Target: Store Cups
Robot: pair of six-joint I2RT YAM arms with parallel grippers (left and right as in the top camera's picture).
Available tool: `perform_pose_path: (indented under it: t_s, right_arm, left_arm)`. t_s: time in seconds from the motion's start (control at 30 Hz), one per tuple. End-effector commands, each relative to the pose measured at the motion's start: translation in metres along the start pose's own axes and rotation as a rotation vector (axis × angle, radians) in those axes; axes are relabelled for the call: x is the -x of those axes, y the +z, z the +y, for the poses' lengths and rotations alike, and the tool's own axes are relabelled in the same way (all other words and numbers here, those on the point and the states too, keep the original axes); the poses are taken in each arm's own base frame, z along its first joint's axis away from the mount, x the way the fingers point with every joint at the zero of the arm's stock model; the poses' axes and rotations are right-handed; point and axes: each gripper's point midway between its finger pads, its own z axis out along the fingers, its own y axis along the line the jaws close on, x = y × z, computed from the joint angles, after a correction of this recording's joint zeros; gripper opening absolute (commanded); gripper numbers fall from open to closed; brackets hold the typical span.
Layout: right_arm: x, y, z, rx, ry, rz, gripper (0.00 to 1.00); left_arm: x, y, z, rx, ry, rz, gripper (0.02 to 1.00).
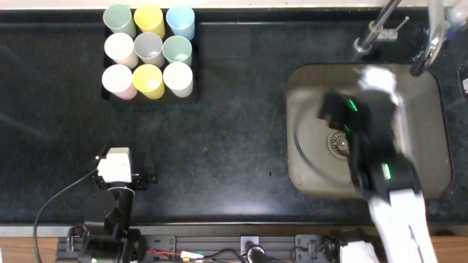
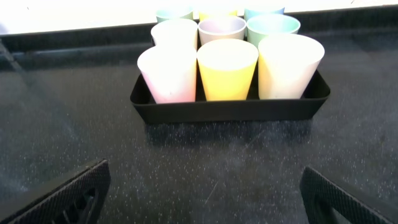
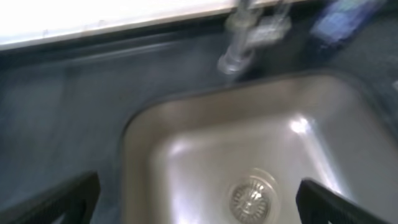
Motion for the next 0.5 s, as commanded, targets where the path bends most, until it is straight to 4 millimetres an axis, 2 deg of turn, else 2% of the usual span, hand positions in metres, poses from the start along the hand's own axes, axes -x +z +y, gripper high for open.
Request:
perform_pose_path:
  t_s: [0.03, 0.27, 0.5]
  right_arm:
    - [-0.018, -0.011, -0.034, -0.072, -0.111, -0.173, 0.998]
    - [-0.041, -0.026, -0.044, -0.053, -0.126, -0.425, 0.998]
    - [-0.069, -0.023, -0.049, -0.049, -0.112, -0.469, 0.996]
  left_arm:
    - [0.0, 0.0, 0.0, -0.003, 0.017, -0.005, 1.0]
    - [0.0, 0.0, 0.0, -0.003, 0.017, -0.005, 1.0]
    - [0.0, 0.0, 0.0, -0.003, 0.017, -0.005, 1.0]
